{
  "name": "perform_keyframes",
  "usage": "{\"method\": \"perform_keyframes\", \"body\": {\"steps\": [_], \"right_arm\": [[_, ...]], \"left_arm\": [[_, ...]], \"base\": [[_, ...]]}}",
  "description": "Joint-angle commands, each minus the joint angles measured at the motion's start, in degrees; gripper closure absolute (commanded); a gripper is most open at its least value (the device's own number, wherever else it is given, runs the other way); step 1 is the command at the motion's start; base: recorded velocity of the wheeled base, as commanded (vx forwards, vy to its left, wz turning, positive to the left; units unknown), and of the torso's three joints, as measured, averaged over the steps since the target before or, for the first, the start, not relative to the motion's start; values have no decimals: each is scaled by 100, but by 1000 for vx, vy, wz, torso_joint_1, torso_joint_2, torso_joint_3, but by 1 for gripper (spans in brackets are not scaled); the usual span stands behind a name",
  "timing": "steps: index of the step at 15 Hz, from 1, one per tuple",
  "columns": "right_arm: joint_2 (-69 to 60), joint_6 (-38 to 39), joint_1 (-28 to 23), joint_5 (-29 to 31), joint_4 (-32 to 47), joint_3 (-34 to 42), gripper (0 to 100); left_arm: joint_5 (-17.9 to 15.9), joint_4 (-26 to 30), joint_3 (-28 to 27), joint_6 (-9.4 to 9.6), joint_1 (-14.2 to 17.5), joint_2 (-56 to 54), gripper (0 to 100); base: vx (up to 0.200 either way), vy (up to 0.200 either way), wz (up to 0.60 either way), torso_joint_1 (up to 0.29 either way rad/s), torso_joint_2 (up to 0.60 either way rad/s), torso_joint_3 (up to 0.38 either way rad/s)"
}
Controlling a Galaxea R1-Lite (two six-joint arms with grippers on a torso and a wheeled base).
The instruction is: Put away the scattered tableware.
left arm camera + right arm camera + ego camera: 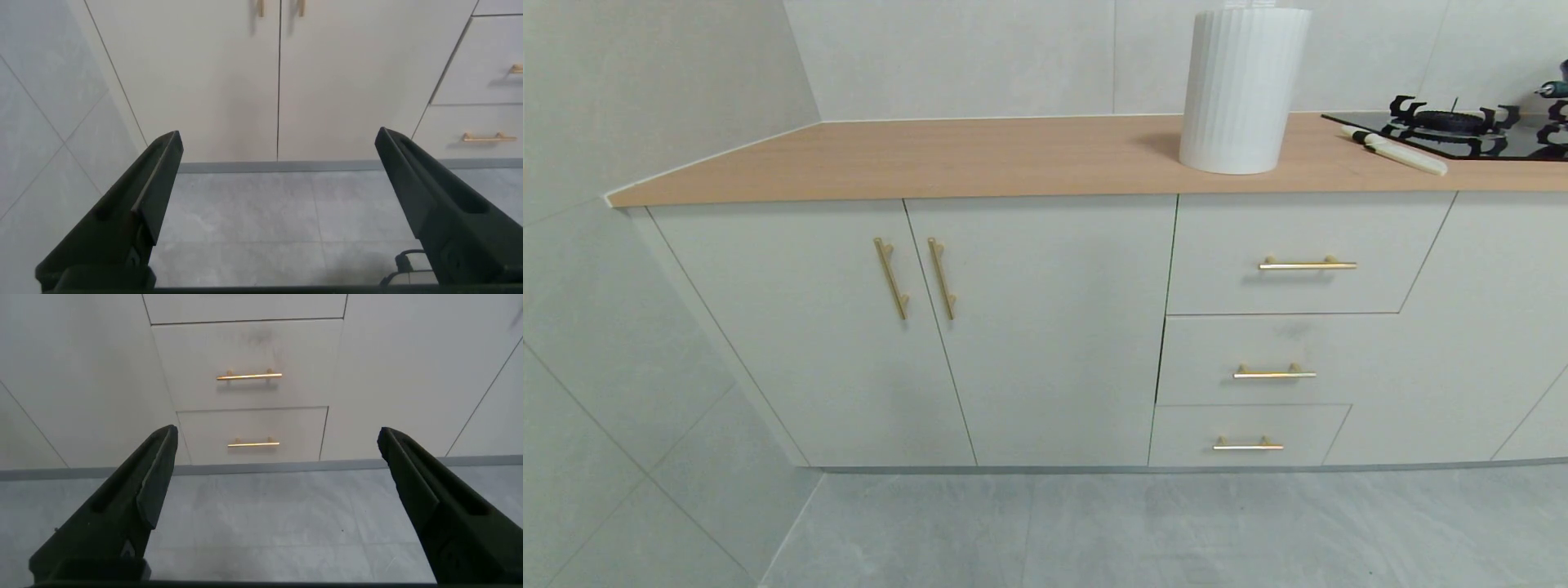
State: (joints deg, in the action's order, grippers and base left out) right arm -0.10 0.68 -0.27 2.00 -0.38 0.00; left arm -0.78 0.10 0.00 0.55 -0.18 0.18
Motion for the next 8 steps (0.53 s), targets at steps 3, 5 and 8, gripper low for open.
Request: {"method": "perform_keyframes", "body": {"steps": [3, 5, 8], "right_arm": [[19, 11, 0, 2, 3, 0, 0], [19, 2, 0, -7, 3, 0, 0], [19, 2, 0, -7, 11, 0, 0]], "left_arm": [[-1, -1, 0, -11, 1, 8, 0], [-1, -1, 0, -11, 1, 8, 0], [-1, -10, 0, -11, 1, 8, 0]], "base": [[0, 0, 0, 0, 0, 0], [0, 0, 0, 0, 0, 0], [200, 0, 0, 7, 1, -4]]}}
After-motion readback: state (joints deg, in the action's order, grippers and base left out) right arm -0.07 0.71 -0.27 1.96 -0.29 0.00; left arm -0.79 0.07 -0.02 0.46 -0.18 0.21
